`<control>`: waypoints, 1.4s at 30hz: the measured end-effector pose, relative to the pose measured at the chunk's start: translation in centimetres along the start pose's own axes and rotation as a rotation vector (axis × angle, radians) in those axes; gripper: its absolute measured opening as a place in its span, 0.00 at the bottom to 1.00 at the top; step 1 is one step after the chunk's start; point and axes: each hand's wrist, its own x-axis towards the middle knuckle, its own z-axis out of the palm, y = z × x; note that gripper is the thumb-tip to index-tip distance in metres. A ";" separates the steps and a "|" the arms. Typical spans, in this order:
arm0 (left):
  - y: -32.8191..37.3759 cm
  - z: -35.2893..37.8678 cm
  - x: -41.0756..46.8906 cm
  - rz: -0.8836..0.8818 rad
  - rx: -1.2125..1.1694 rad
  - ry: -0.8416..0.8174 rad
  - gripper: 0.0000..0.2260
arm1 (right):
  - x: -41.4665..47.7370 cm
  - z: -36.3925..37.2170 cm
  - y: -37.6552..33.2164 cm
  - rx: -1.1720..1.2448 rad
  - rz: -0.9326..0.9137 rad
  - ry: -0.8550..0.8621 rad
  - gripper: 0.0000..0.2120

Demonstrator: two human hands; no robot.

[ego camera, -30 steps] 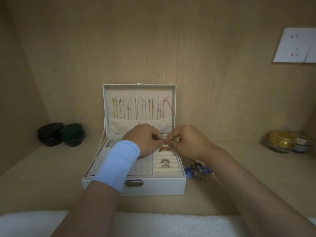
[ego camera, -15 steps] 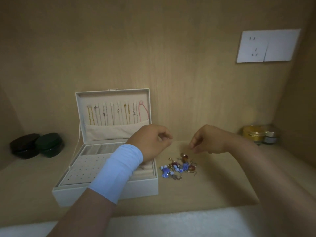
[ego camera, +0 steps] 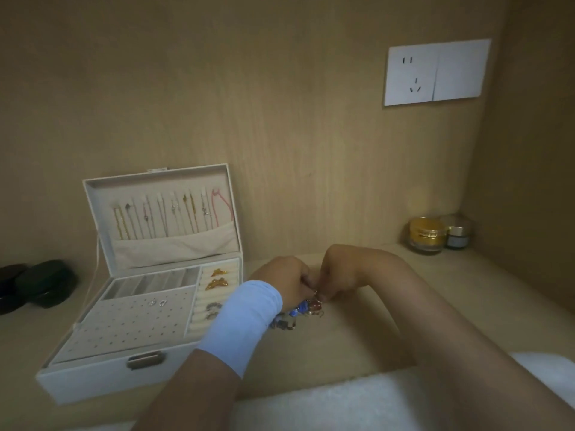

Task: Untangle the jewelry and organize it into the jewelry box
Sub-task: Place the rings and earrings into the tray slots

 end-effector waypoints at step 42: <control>-5.3 -6.3 -4.1 -0.055 -0.776 0.340 0.05 | -2.6 -1.1 -6.0 1.002 -0.246 0.212 0.10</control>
